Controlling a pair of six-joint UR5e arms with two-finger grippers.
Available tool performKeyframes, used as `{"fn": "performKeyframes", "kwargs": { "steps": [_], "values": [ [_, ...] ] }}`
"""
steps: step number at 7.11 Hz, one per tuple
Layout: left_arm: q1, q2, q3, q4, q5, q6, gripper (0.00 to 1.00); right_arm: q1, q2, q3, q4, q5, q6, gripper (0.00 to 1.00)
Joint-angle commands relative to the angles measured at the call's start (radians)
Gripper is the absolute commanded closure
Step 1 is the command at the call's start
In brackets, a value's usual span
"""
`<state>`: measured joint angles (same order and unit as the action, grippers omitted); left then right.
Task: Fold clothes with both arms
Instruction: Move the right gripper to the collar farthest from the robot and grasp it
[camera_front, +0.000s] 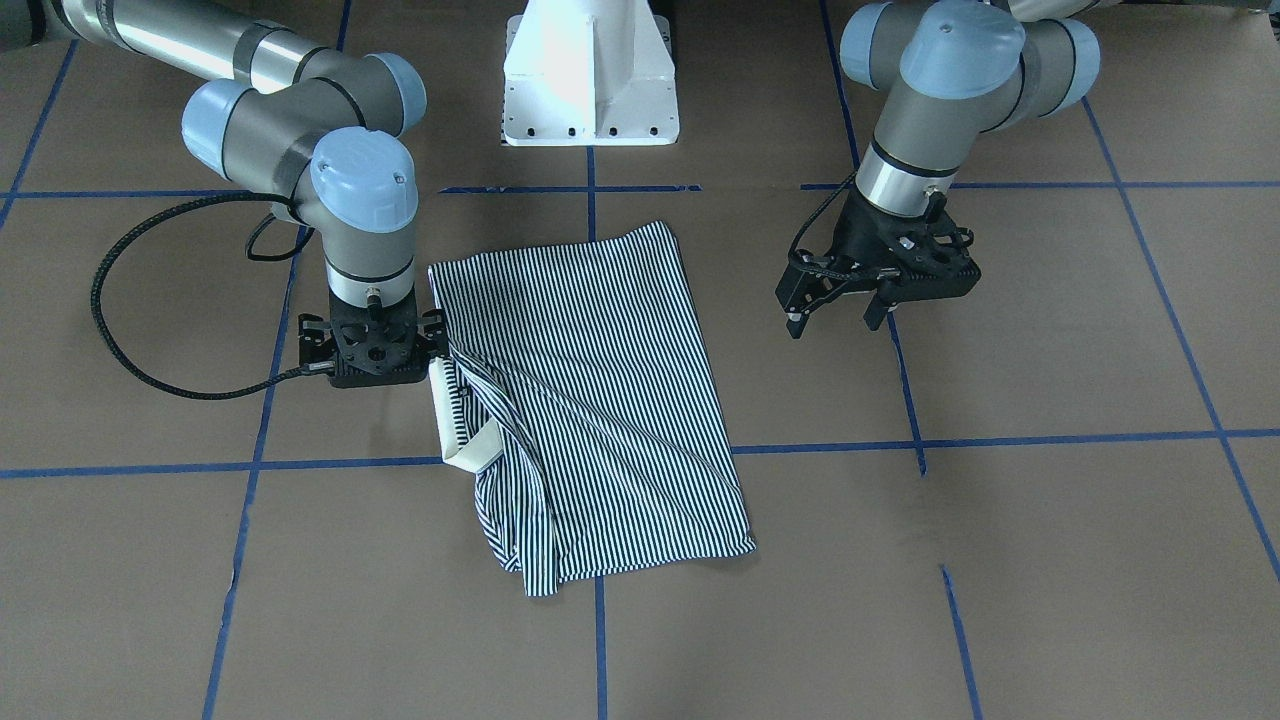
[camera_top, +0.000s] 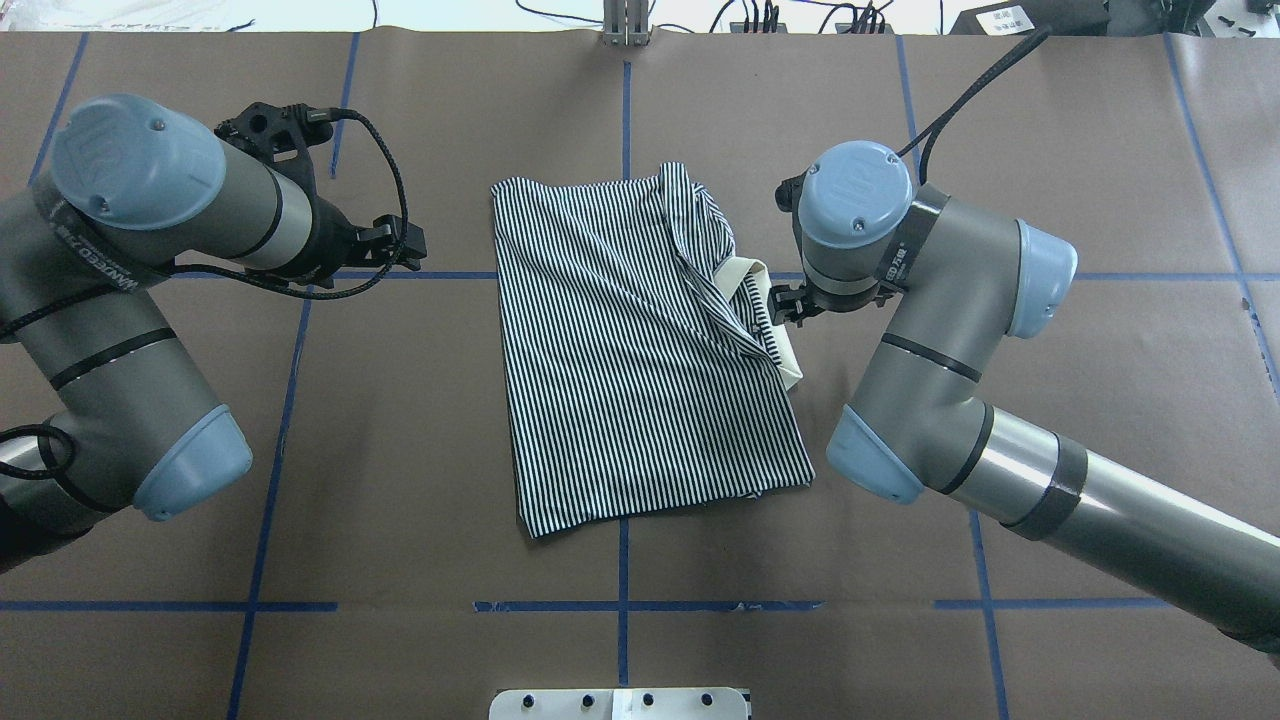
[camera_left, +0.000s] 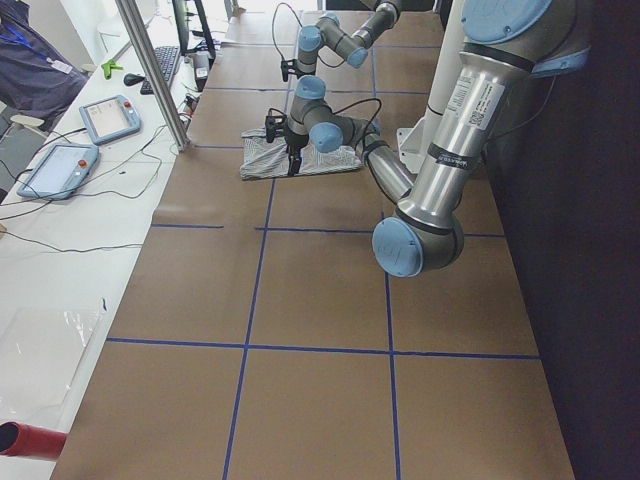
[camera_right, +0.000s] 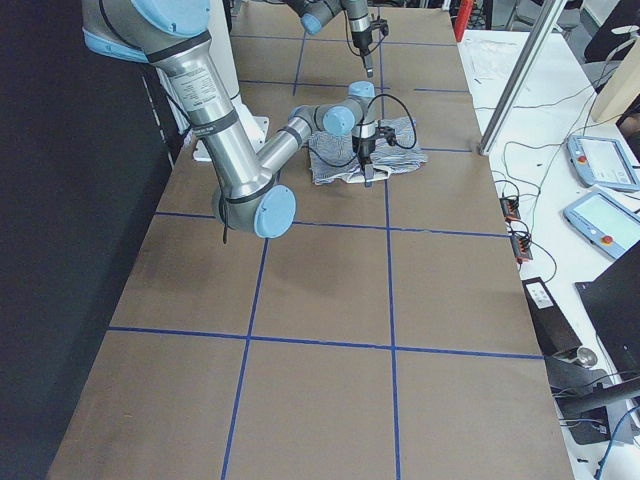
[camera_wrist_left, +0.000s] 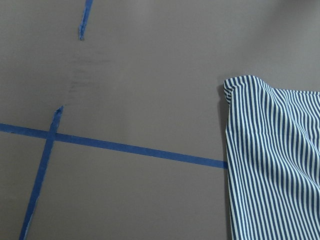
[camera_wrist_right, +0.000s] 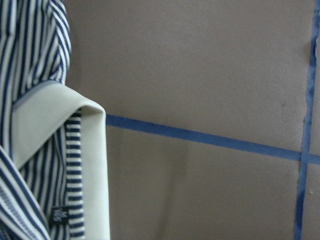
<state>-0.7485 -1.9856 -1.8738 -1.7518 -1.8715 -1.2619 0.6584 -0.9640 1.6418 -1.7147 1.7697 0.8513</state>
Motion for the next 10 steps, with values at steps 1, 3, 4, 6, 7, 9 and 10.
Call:
{"fn": "performKeyframes", "kwargs": {
  "steps": [1,3,4,6,7,9,10],
  "values": [
    [0.000,0.002,-0.002,0.000,0.000,0.002,0.00,0.007,0.152,-0.118,0.033,0.005,0.003,0.00],
    [0.000,0.005,-0.002,0.002,-0.002,0.002,0.00,-0.003,0.226,-0.277,0.168,0.004,0.006,0.00],
    [-0.002,0.010,-0.002,0.002,-0.002,0.002,0.00,-0.017,0.256,-0.313,0.171,0.002,0.008,0.00],
    [-0.002,0.013,-0.002,0.000,-0.021,0.003,0.00,-0.026,0.304,-0.405,0.170,0.000,-0.001,0.00],
    [-0.002,0.013,-0.001,0.000,-0.023,0.004,0.00,-0.029,0.298,-0.405,0.164,0.005,0.000,0.00],
    [-0.002,0.011,0.001,0.000,-0.025,0.004,0.00,-0.043,0.274,-0.410,0.150,0.008,0.000,0.00],
    [-0.002,0.011,0.001,0.000,-0.025,0.004,0.00,-0.049,0.260,-0.410,0.133,0.008,-0.001,0.00]
  ]
}}
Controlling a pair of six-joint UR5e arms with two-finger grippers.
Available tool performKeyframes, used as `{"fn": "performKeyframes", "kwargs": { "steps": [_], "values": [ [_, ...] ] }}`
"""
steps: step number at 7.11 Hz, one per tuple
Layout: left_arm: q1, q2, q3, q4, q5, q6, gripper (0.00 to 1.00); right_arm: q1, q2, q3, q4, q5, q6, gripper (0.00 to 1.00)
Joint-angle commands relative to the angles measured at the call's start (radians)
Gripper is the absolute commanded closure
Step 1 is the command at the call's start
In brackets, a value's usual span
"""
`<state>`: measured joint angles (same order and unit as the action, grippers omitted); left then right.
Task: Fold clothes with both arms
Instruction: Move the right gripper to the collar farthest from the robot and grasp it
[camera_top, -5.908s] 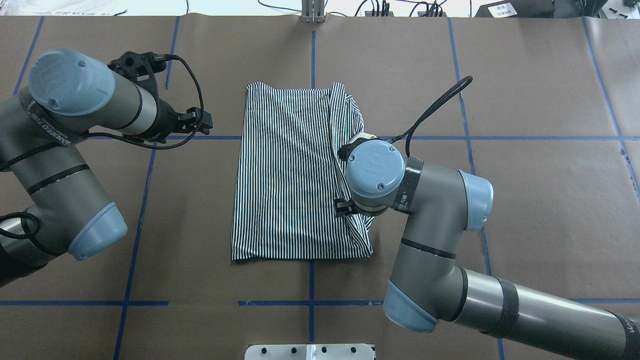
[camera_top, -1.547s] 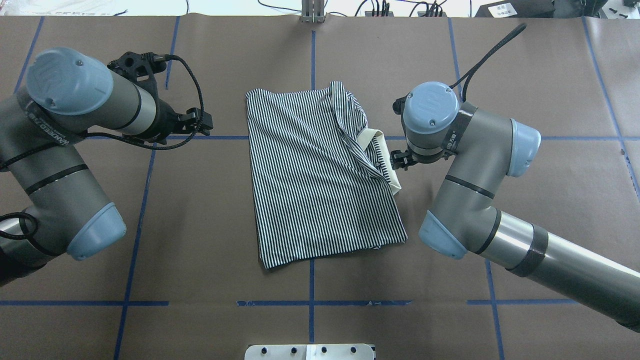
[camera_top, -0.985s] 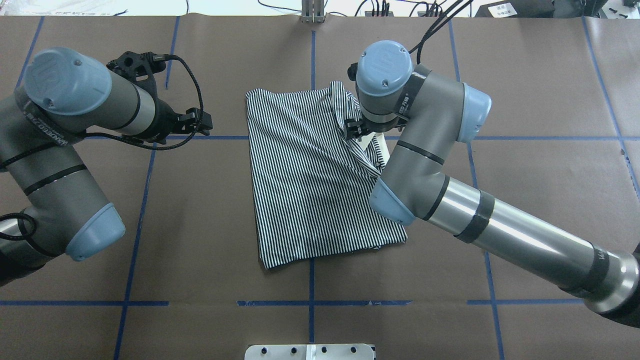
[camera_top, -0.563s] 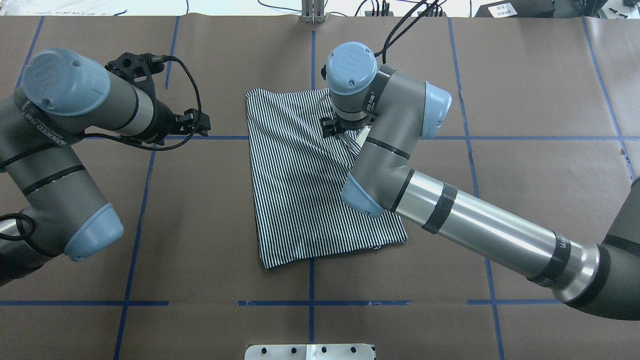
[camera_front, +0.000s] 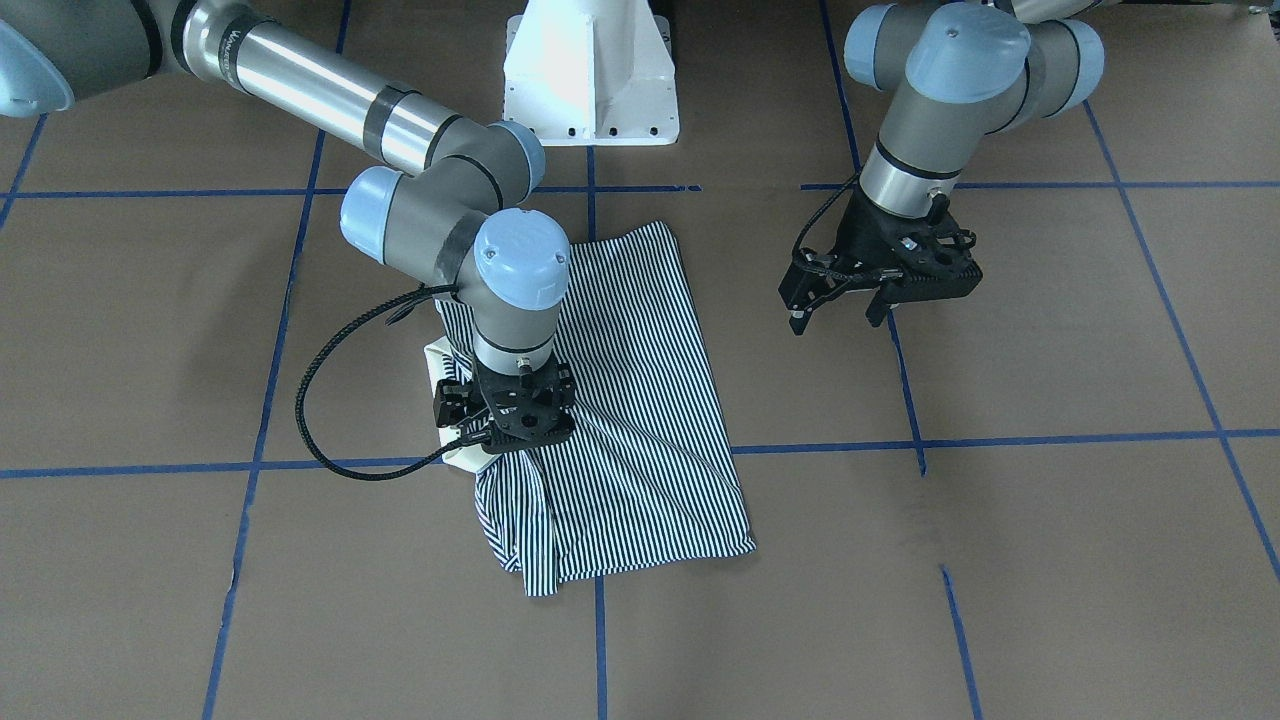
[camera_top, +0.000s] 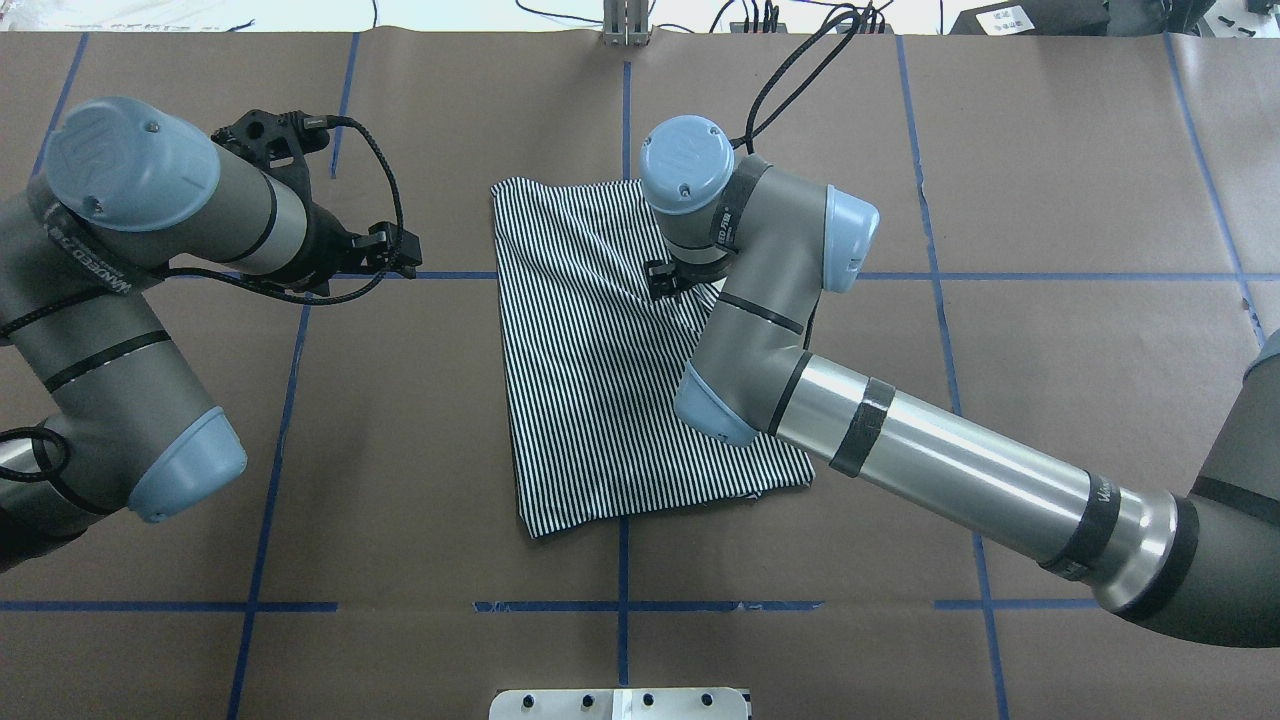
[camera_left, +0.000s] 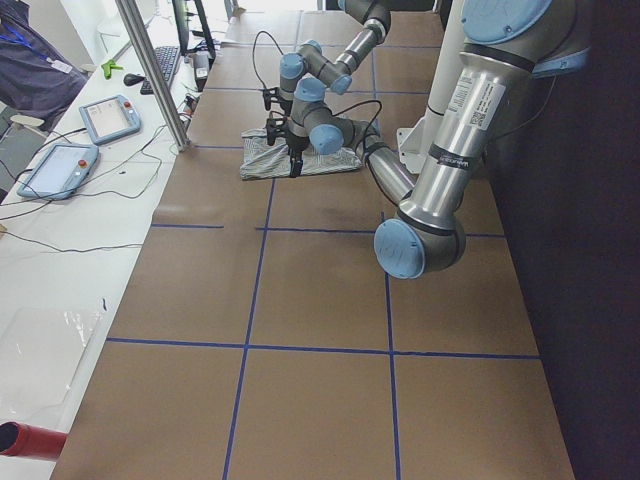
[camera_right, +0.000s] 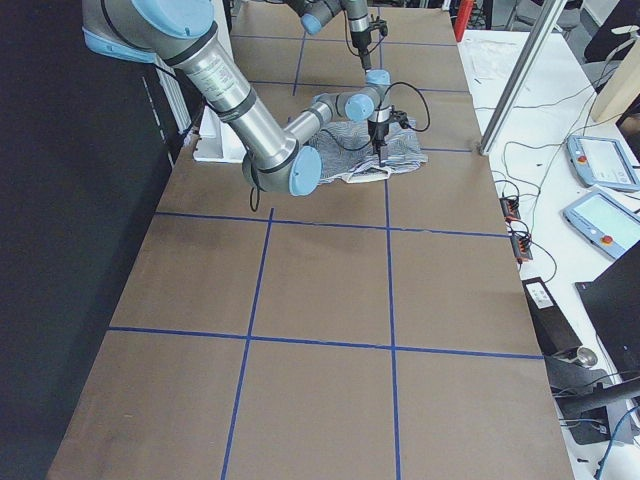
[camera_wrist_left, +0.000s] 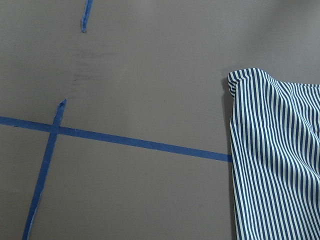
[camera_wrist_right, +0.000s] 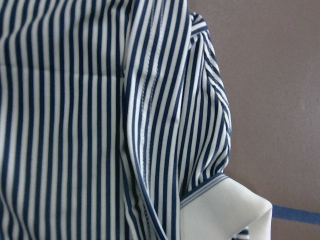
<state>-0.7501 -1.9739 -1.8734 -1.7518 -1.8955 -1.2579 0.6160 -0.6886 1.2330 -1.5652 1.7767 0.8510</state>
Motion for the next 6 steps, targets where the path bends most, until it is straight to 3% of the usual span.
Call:
{"fn": "performKeyframes", "kwargs": {
  "steps": [1,6],
  "values": [
    [-0.002,0.001,0.000,0.000,-0.001,0.000,0.00,-0.009,-0.022,-0.001,-0.030,0.003,-0.001,0.00],
    [-0.002,0.001,0.003,-0.002,-0.001,0.000,0.00,0.024,-0.017,0.006,-0.067,0.029,-0.006,0.00]
  ]
}}
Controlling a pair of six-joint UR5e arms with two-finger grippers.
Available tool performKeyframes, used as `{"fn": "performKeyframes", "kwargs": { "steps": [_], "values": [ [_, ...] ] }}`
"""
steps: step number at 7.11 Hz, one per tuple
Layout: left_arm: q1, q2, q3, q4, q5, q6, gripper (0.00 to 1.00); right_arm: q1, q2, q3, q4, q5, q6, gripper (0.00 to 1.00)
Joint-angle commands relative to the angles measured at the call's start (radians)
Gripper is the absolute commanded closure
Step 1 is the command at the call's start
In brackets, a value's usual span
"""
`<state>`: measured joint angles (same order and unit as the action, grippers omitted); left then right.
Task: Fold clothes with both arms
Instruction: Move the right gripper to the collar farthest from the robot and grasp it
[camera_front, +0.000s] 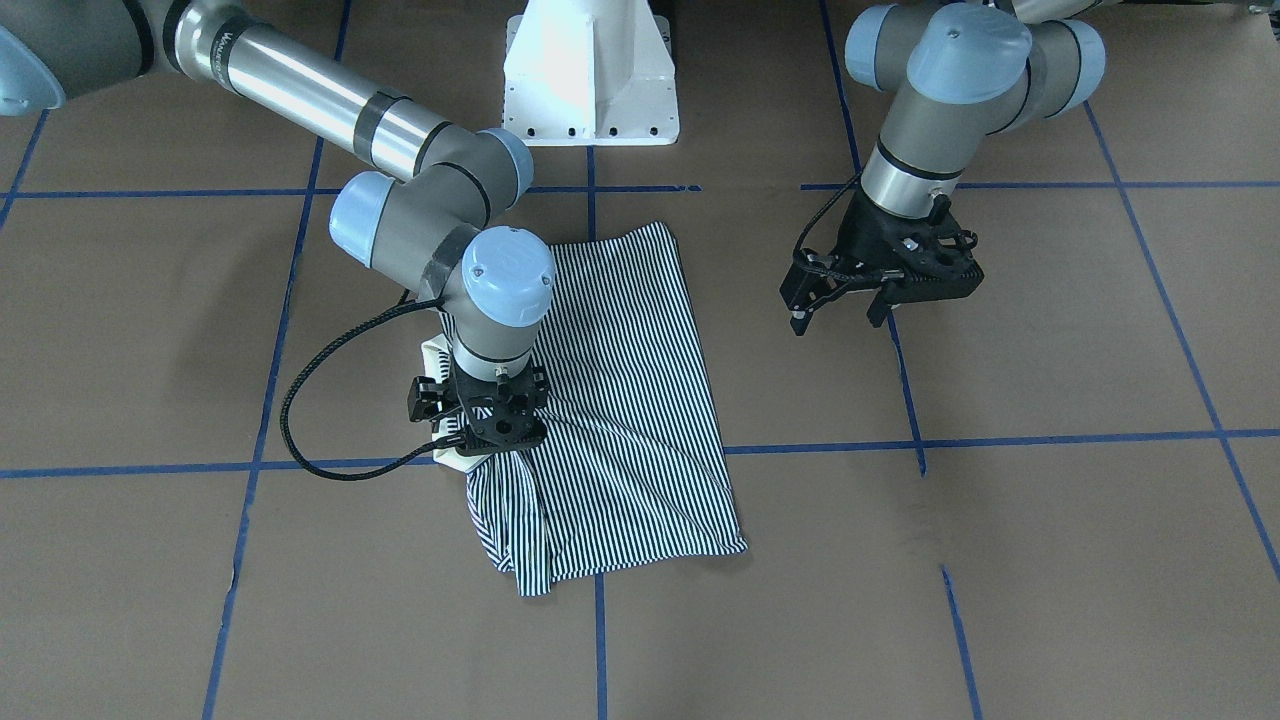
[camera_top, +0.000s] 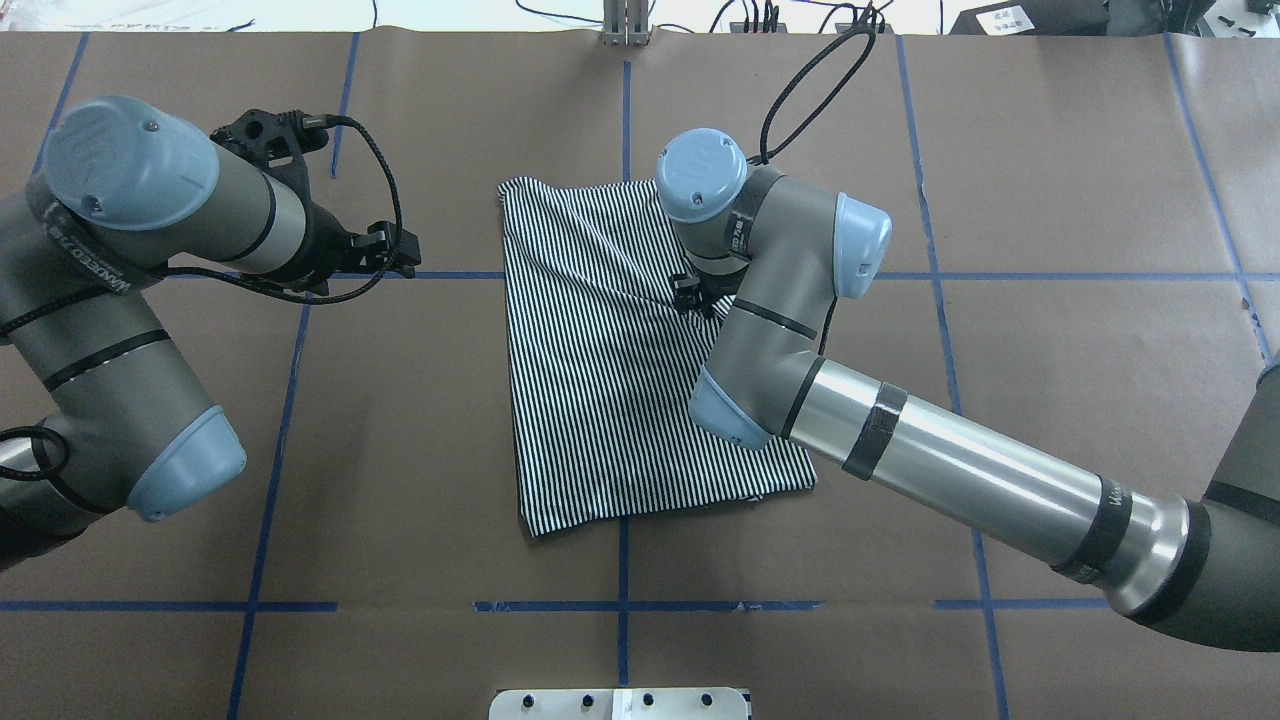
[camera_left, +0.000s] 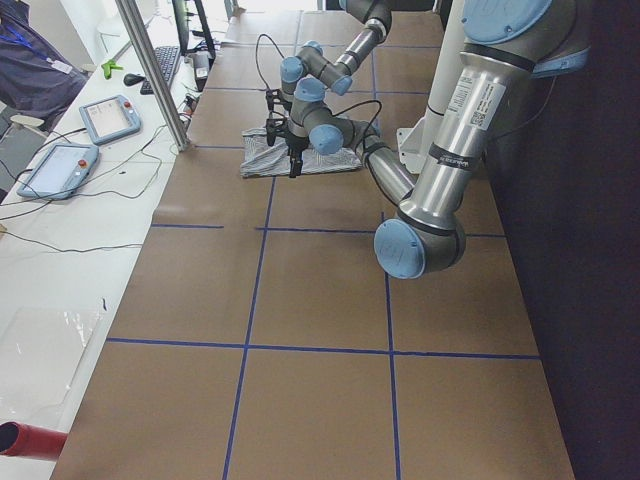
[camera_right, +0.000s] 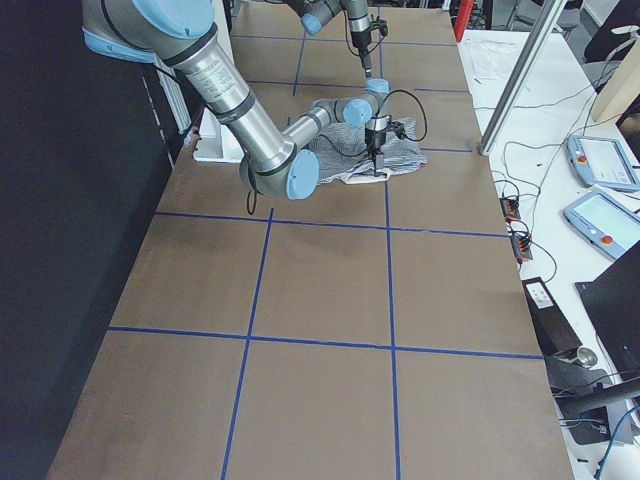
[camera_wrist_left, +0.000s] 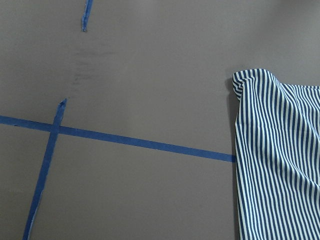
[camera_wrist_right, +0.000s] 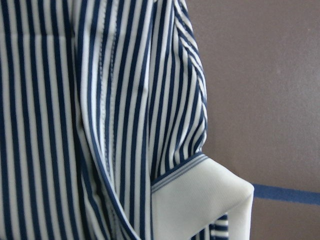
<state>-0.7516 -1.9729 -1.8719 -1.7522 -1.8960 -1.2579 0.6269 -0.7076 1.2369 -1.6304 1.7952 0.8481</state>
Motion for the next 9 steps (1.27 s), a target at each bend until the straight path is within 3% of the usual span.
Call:
{"fn": "performKeyframes", "kwargs": {
  "steps": [1,6,9],
  "values": [
    [0.000,0.000,0.004,-0.001,0.000,0.000,0.00,0.019,0.000,0.003,0.000,0.010,-0.007,0.00],
    [0.003,-0.003,0.007,-0.004,-0.002,-0.002,0.00,0.036,-0.026,0.003,0.000,0.001,-0.033,0.00],
    [0.003,-0.006,0.004,-0.003,0.000,-0.003,0.00,0.120,-0.132,0.071,0.003,0.007,-0.168,0.00]
  ]
}}
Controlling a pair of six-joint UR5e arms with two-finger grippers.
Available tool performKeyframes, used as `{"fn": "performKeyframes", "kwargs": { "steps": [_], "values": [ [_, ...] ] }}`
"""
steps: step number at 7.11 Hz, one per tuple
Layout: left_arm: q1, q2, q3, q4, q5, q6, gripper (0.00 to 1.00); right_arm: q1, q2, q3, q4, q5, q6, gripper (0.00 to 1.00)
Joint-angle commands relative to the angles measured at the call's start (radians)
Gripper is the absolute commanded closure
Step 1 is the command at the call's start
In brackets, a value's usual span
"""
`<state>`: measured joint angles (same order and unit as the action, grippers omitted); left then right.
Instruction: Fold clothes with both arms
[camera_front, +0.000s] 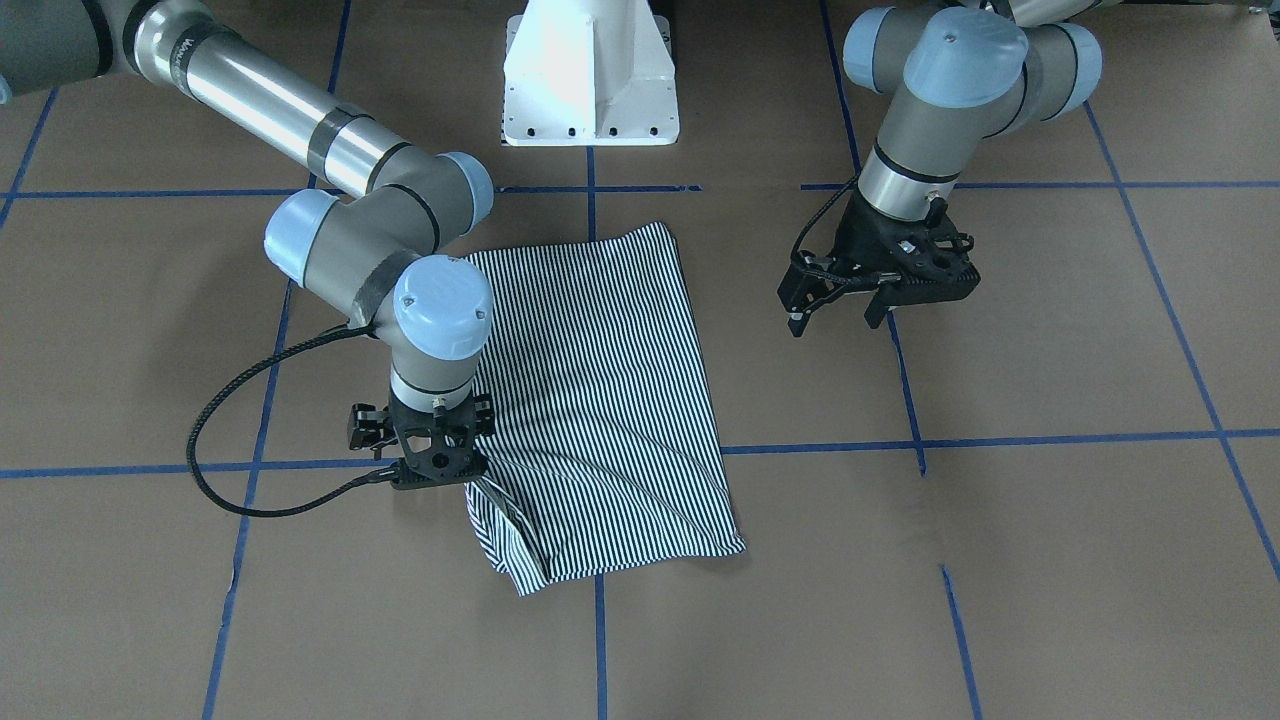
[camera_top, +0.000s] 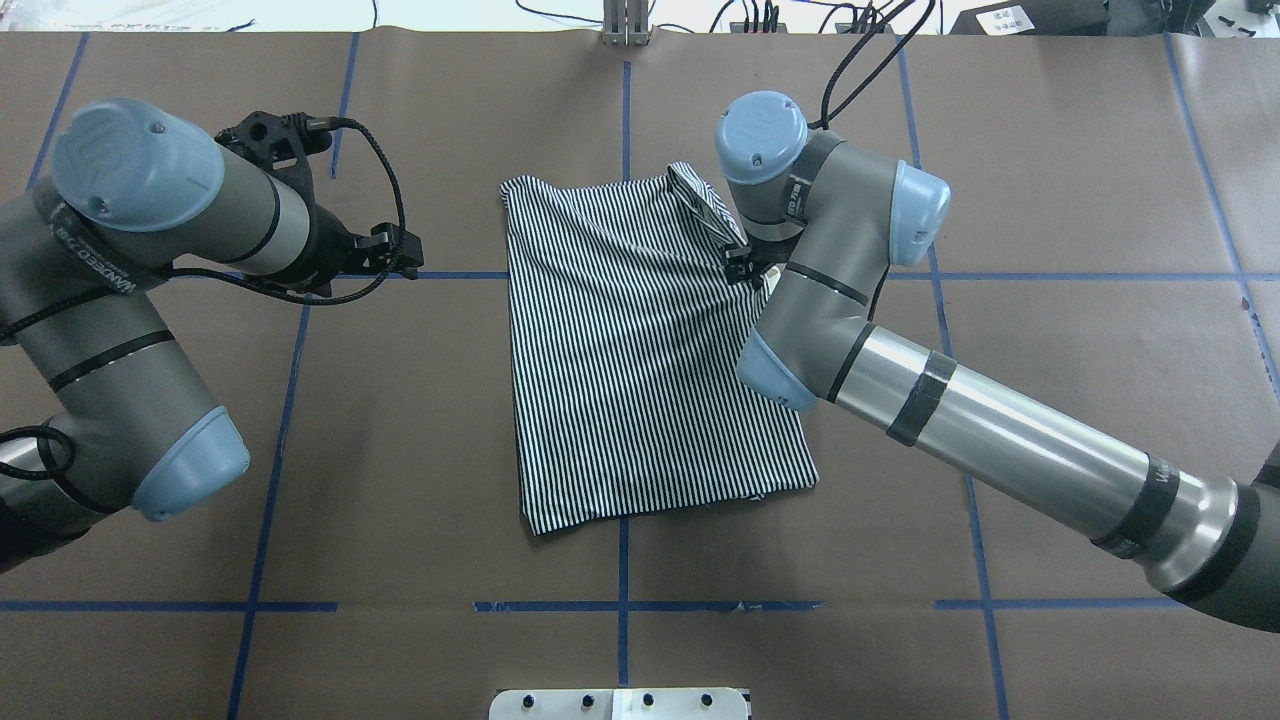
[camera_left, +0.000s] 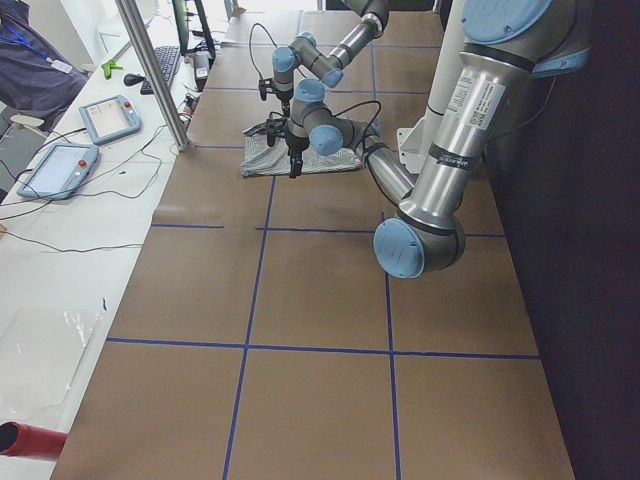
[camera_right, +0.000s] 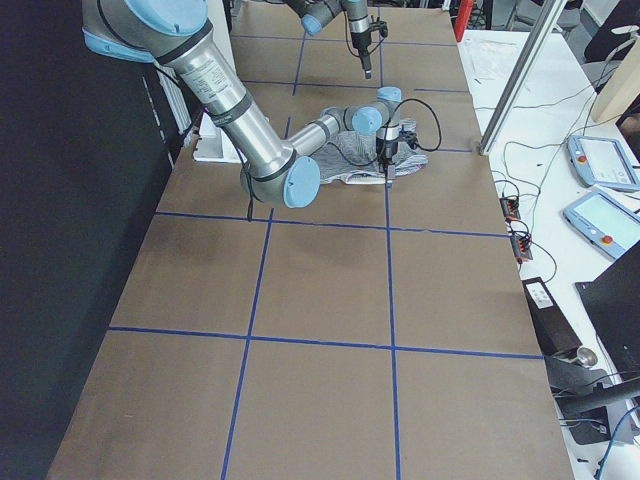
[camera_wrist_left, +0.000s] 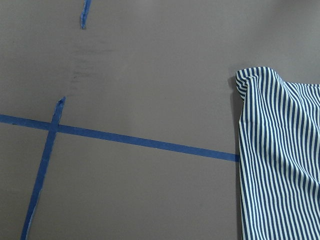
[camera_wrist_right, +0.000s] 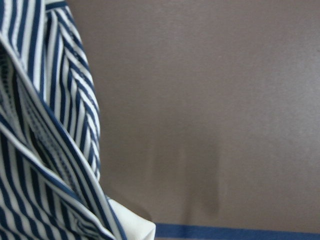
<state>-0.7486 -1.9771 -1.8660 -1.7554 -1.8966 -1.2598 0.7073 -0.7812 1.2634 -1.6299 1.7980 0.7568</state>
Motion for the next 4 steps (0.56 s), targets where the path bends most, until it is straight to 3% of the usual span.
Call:
{"fn": "performKeyframes", "kwargs": {
  "steps": [1,4],
  "values": [
    [0.000,-0.006,-0.008,0.002,0.001,-0.004,0.00,0.049,-0.073,0.133,-0.023,0.021,-0.095,0.00],
    [0.000,-0.006,-0.021,0.004,0.001,-0.006,0.00,0.061,-0.018,0.146,-0.047,0.061,-0.083,0.00]
  ]
}}
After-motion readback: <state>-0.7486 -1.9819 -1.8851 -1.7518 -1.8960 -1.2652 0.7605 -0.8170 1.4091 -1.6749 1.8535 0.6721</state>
